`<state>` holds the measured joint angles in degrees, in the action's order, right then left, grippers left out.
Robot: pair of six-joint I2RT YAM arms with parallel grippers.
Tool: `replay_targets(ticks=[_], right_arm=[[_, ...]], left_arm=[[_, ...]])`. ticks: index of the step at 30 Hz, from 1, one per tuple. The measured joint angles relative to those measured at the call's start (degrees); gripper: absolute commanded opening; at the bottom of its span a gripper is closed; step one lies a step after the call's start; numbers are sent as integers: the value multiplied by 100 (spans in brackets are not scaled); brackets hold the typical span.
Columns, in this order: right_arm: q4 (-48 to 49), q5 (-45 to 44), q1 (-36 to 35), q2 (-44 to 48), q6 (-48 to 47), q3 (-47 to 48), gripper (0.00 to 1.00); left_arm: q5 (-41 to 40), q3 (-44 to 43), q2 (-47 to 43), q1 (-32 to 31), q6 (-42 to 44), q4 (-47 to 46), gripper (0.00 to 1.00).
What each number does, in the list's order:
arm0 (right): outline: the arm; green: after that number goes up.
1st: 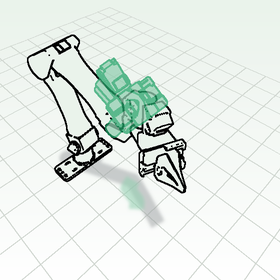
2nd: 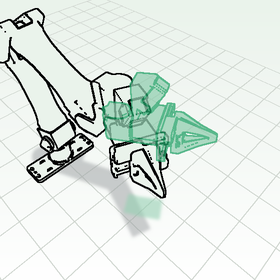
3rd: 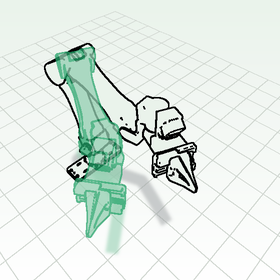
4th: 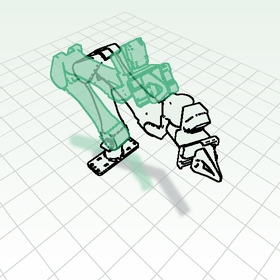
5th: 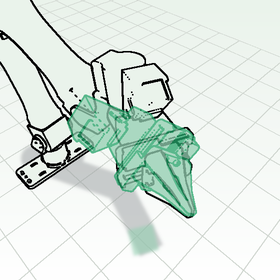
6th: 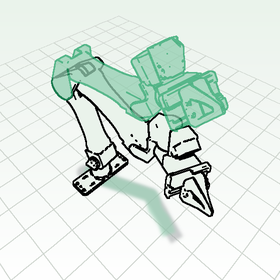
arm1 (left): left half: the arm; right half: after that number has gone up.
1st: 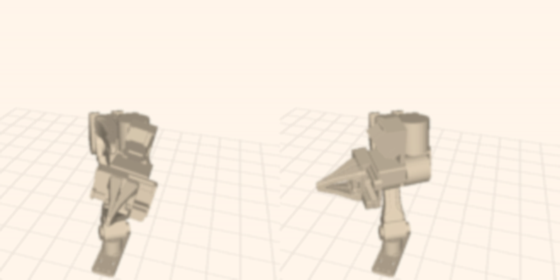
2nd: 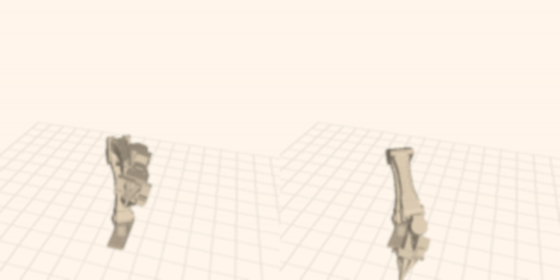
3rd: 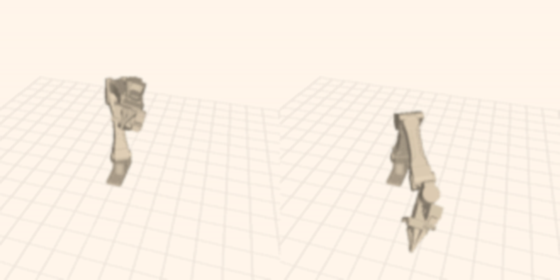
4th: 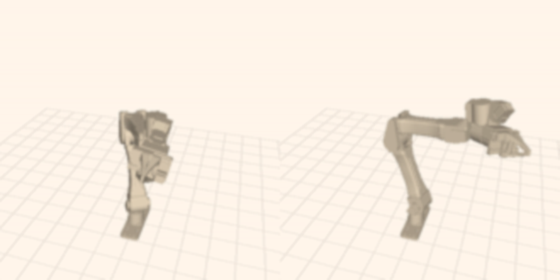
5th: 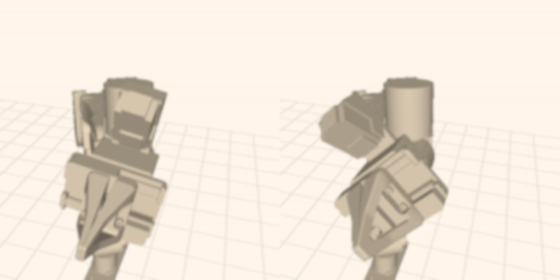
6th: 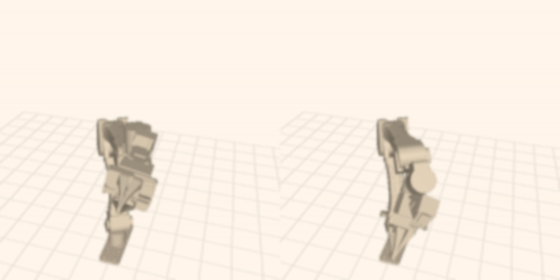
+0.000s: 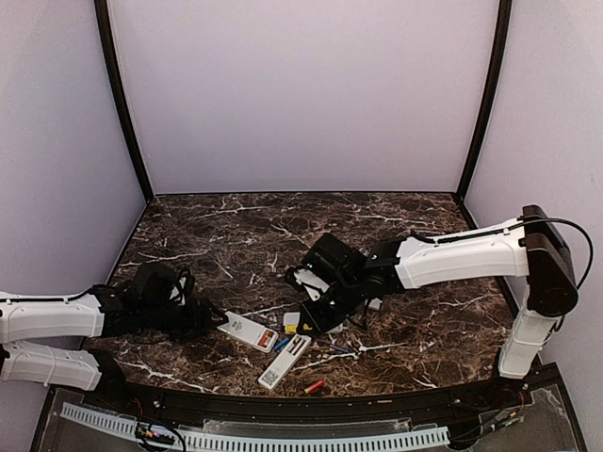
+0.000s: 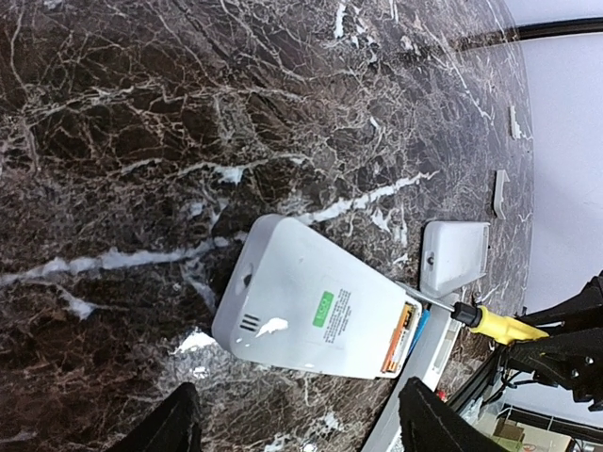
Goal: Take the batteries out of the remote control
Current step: Adjust the remote control without the battery cover at the center of the board.
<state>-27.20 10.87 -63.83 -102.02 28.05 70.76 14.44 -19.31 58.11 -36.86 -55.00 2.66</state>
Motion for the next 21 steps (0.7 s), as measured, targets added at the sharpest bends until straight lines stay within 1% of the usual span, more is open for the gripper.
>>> replay_targets(ticks=[10,12,14,17,21], right_arm=[[83,501,-247,0,168,-28,0],[114,535,-284,0,245,-66,0],[118,516,-295,4,315,-92,0],[103,402,-308,55,422,-96,0],[109,295,-315,258,592,-162,0]], left_arm=[[125,2,791,0,-22,-669,72],[142,0,914,0,-11,-828,70],[162,-4,1012,0,17,-960,66],[199,-28,1150,0,96,-1062,56],[295,-61,1364,0,186,-1204,45]])
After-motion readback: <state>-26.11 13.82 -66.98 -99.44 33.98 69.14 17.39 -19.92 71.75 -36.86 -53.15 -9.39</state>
